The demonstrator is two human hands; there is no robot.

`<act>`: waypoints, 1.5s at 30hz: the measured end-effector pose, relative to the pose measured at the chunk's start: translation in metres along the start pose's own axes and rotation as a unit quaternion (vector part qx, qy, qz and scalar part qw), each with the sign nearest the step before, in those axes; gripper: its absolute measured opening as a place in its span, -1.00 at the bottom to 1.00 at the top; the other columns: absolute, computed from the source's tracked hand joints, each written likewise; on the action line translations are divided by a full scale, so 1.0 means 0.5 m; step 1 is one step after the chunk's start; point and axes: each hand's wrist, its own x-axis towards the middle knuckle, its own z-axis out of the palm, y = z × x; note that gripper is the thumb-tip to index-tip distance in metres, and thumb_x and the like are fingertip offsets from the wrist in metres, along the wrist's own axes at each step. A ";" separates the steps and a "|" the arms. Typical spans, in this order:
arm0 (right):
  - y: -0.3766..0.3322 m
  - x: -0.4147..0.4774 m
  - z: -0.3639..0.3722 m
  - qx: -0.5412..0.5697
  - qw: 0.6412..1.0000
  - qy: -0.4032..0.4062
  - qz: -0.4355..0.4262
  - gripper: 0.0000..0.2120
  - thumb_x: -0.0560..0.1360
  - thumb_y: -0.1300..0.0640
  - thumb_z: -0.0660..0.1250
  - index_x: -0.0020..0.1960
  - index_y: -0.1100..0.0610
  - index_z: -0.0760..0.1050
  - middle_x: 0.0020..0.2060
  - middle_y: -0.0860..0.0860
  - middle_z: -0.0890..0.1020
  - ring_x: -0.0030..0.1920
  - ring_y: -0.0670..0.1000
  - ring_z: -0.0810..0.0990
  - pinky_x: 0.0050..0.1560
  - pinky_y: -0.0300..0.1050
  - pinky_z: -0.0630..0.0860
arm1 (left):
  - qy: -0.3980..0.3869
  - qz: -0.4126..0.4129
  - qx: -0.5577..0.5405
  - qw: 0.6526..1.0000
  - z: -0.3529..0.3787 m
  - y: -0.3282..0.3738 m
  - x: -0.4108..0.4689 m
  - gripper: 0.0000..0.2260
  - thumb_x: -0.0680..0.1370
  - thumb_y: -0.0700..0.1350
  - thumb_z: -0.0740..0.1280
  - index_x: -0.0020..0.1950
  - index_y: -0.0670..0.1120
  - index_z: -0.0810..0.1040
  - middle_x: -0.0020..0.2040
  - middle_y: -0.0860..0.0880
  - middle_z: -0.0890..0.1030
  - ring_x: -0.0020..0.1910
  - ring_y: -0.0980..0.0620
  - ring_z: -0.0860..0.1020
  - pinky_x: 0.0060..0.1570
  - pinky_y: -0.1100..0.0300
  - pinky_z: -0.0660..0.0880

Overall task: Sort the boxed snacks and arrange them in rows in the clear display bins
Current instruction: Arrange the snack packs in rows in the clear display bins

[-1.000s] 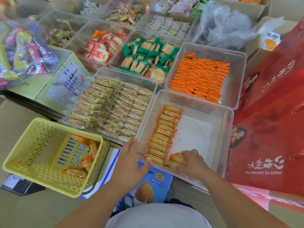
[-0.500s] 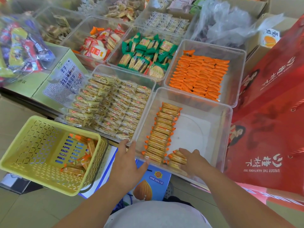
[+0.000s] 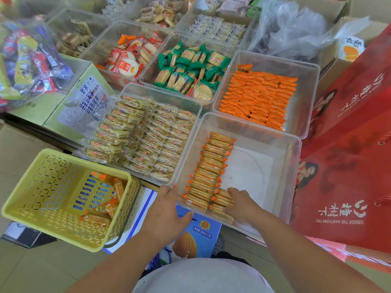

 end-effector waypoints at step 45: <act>-0.518 -0.206 0.328 0.162 0.978 0.096 -0.090 -0.61 0.64 0.06 0.30 0.28 -0.41 0.38 0.15 -0.03 0.54 -0.26 -0.08 0.68 -0.22 -0.19 0.60 | -0.323 -0.042 0.101 0.940 -0.280 -0.488 0.133 -0.02 0.44 0.11 0.58 0.68 -0.05 0.08 0.60 -0.08 0.33 0.49 -0.12 0.41 0.43 0.04 0.39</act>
